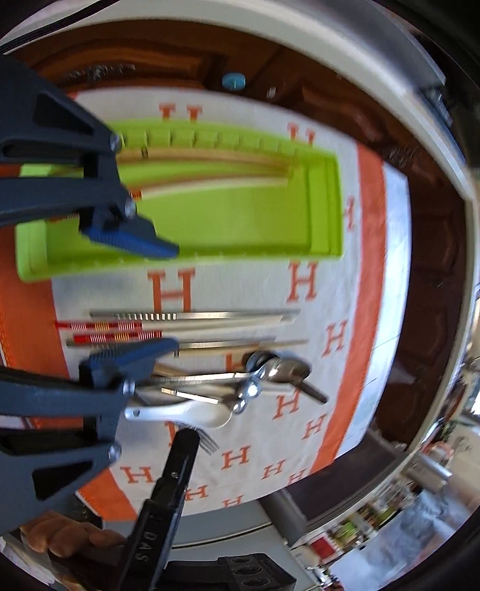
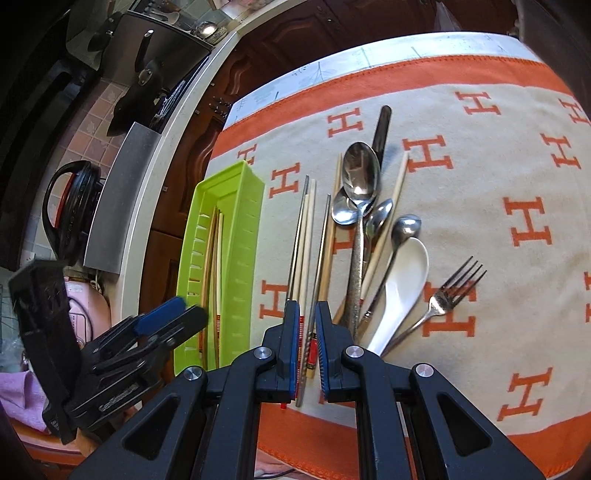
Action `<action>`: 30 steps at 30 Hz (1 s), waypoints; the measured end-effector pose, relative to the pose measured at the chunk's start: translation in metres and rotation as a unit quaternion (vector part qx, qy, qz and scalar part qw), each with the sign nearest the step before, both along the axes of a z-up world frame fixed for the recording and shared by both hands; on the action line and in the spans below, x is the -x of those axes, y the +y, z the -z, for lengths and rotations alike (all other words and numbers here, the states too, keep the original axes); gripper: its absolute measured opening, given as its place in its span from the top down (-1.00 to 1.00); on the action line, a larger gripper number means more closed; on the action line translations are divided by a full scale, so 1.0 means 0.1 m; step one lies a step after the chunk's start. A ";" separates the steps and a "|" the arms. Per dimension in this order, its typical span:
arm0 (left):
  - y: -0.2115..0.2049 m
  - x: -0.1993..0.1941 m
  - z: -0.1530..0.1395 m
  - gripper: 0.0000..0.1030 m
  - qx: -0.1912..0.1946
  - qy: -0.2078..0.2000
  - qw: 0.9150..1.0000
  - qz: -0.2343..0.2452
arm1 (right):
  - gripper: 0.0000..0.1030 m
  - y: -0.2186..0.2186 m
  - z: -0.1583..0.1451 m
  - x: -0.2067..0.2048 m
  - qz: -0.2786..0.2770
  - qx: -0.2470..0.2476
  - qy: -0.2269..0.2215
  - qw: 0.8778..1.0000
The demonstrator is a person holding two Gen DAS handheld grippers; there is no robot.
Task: Organize utensils
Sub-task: 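Grasp a metal chopstick from the pile with the left tool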
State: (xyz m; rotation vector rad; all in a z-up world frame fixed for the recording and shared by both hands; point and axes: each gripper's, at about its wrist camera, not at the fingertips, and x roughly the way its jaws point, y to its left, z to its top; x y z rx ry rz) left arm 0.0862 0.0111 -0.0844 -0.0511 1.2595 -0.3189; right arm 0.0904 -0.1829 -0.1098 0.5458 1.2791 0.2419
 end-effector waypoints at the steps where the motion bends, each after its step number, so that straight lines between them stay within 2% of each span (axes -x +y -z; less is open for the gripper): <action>1: -0.03 -0.04 0.05 0.41 0.004 0.010 1.000 0.004 | 0.82 -0.01 0.02 0.00 0.002 -0.003 0.002 1.000; 3: -0.12 -0.14 0.19 0.68 0.005 0.038 0.999 0.015 | 0.82 -0.07 0.07 -0.01 0.005 -0.009 0.006 1.000; 4: -0.16 -0.19 0.25 0.73 0.002 0.049 0.999 0.018 | 0.82 -0.09 0.09 -0.01 0.007 -0.011 0.008 1.000; 8: -0.28 -0.31 0.46 0.78 -0.008 0.081 0.996 0.029 | 0.82 -0.17 0.16 -0.02 0.011 -0.019 0.013 1.000; 18: -0.45 -0.42 0.76 0.79 -0.049 0.110 0.992 0.039 | 0.82 -0.29 0.30 -0.09 0.014 -0.037 0.021 0.999; 26: -0.53 -0.46 0.84 0.81 -0.065 0.112 0.991 0.039 | 0.82 -0.33 0.34 -0.11 0.015 -0.046 0.024 0.999; 30: -0.65 -0.47 0.88 0.81 -0.084 0.110 0.989 0.046 | 0.82 -0.33 0.37 -0.12 0.015 -0.049 0.025 0.998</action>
